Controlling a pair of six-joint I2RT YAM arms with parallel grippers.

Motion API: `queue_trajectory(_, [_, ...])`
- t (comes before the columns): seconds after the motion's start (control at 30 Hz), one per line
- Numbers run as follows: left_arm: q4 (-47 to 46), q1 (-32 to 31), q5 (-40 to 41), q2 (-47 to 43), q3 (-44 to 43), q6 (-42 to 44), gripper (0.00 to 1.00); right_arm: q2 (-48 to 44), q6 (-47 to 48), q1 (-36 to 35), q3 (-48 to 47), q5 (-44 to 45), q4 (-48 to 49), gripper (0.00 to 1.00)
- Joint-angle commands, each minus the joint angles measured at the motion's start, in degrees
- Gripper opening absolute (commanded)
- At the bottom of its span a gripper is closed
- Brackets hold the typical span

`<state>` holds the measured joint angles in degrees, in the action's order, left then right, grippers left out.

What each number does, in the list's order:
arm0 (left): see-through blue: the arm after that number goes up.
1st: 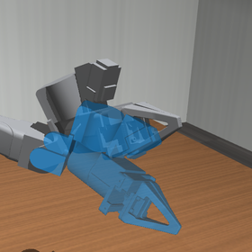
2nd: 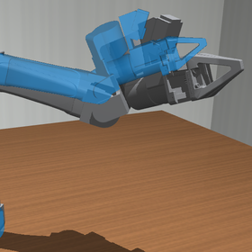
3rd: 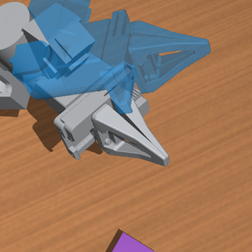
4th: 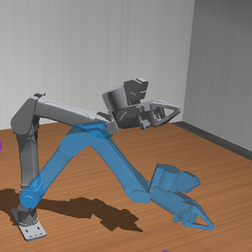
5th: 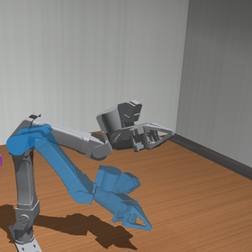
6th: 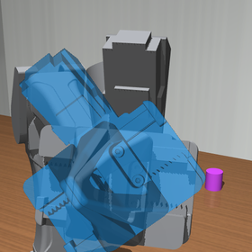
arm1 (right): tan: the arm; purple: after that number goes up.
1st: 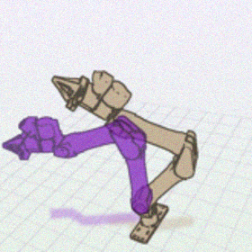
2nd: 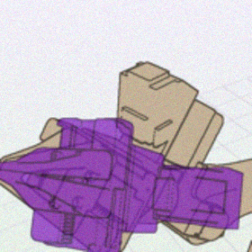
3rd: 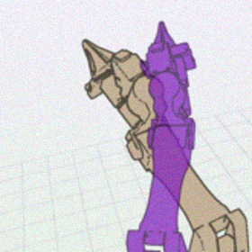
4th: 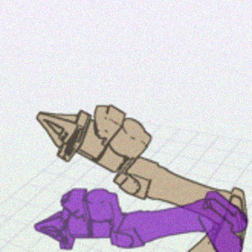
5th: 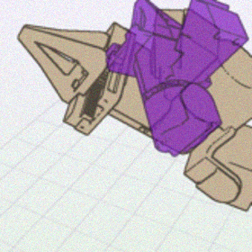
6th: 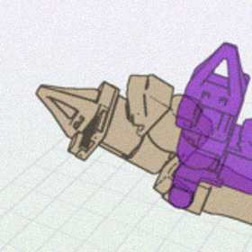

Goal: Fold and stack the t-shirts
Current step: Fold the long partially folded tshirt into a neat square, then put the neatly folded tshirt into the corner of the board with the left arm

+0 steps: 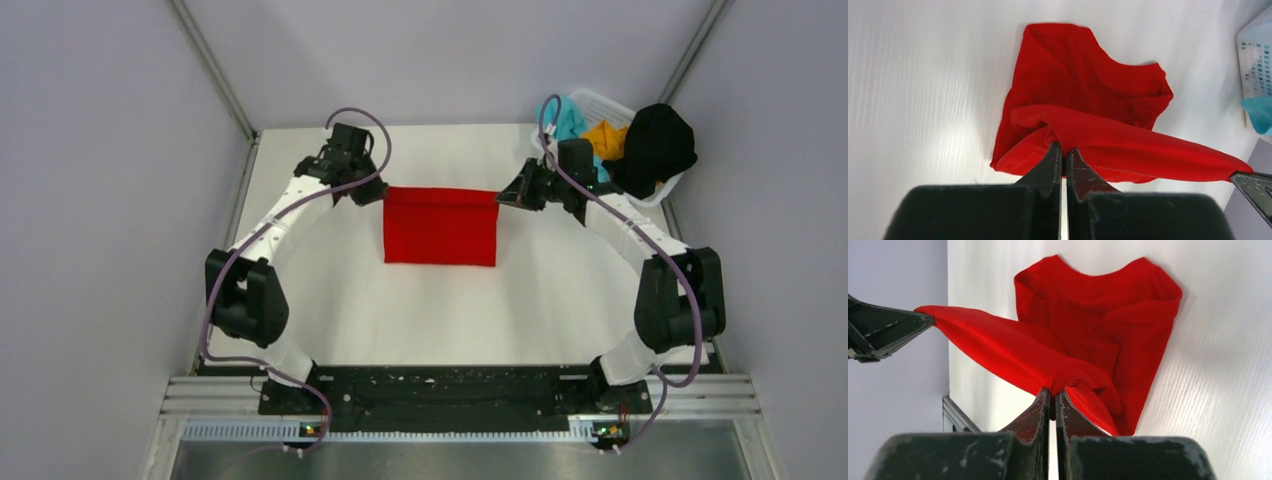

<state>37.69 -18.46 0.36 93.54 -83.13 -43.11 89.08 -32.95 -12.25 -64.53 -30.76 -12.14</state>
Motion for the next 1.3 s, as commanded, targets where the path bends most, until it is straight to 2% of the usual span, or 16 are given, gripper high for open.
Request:
queue_trajectory(0.0, [0.04,2.36,2.85,5.44,-5.88,3.27,0.0,4.18,-0.54,1.33,-5.24,5.71,3.05,0.0])
queue_trajectory(0.33, [2.79,4.38,-0.04,20.47,-18.71,6.31,0.0,15.81,-0.93,2.36,-10.89,9.24,5.35,0.0])
queue_trajectory(0.53, [2.69,5.75,-6.94,27.92,-24.12,7.87,0.0,22.82,-1.59,3.12,-15.05,10.64,6.15,0.01])
queue_trajectory(0.57, [3.15,5.86,-7.6,29.12,-25.54,8.01,0.07,23.87,-1.63,3.11,-16.43,10.98,6.04,0.04])
queue_trajectory(0.6, [3.98,5.89,-8.24,30.59,-27.33,8.27,0.14,24.84,-1.67,3.12,-18.0,11.37,5.68,0.1])
queue_trajectory(0.73, [6.52,6.06,-10.83,33.05,-32.56,8.68,0.84,27.73,-0.93,3.17,-24.56,10.36,3.26,0.81])
queue_trajectory(0.77, [6.26,6.04,-11.62,32.63,-32.58,8.66,0.93,27.67,-0.72,3.13,-25.53,10.37,2.78,0.95])
queue_trajectory(0.8, [6.03,5.99,-12.08,31.93,-32.31,8.71,0.98,27.15,-0.63,3.23,-25.94,10.36,2.4,0.98])
queue_trajectory(0.9, [4.95,5.98,-12.51,29.26,-28.92,9.21,0.99,23.6,-0.41,3.12,-23.04,9.83,2.25,0.99])
queue_trajectory(1.1, [3.49,5.77,-17.79,25.56,-17.94,13.22,0.99,13.05,0.34,3.19,-9.34,7.96,5.11,0.99])
queue_trajectory(1.17, [4.1,5.32,-17.93,25.77,-15.16,13.4,0.95,9.61,0.81,3.06,-5.19,7.68,5.26,0.99])
queue_trajectory(1.27, [3.16,4.4,-14.99,25.92,-11.37,12.97,0.84,4.69,1.92,3.05,-0.31,8.02,4.26,0.99])
